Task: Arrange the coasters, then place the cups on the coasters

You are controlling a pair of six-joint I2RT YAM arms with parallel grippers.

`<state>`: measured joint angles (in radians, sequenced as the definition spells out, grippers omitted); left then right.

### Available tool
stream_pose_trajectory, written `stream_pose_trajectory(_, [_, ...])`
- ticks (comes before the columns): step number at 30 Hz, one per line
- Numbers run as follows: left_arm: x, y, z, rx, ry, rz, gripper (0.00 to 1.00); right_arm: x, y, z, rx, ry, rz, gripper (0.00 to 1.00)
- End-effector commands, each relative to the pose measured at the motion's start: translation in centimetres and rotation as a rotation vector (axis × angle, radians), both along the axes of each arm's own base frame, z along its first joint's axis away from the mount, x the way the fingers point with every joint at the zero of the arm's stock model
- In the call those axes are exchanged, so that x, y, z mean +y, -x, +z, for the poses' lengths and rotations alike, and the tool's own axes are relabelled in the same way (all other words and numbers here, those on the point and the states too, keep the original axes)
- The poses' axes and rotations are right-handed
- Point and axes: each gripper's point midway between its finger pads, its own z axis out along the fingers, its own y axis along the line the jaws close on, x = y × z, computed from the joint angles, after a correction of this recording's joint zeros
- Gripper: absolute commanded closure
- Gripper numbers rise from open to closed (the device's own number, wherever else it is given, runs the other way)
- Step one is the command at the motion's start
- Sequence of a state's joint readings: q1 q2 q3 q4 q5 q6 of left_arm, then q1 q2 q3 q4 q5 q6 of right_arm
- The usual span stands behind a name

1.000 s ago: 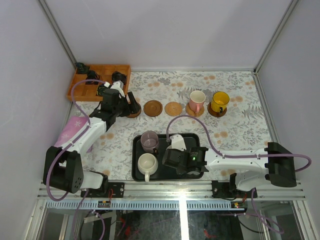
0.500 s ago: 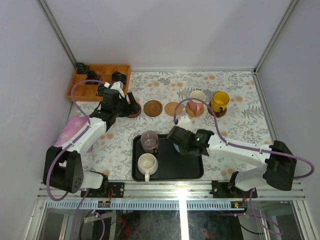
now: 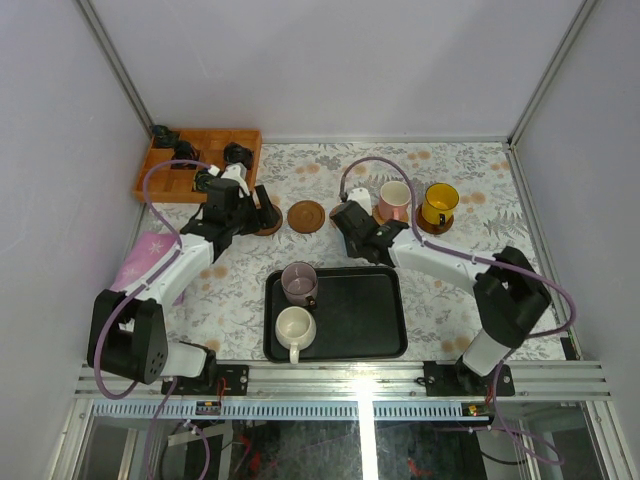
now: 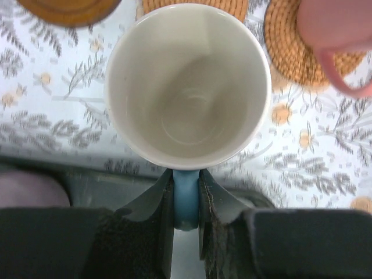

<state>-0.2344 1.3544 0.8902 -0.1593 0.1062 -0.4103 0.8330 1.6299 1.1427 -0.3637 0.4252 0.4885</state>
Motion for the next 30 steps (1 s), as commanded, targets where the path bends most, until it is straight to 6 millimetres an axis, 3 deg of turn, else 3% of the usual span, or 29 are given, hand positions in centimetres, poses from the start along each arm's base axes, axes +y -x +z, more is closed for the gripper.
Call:
stream_pose_trajectory(1, [0.5, -0.9, 0.6, -0.019, -0.031, 0.008, 0.25, 2.8, -6.8, 4.8, -0.204, -0.128, 0.000, 1.00])
stream_pose_trajectory(10, [0.7, -1.6, 0.8, -0.022, -0.051, 0.019, 0.24, 2.7, -12.2, 5.5, -0.281, -0.150, -0.020, 1.00])
stream_pose_trajectory(20, [0.8, -2.0, 0.7, -0.021, -0.062, 0.026, 0.24, 3.5, -13.9, 9.2, -0.352, -0.216, -0.012, 1.00])
stream_pose_trajectory(30, [0.4, -2.6, 0.4, -0.009, -0.055, 0.008, 0.24, 4.2, -18.1, 8.8, -0.370, -0.192, -0.024, 1.00])
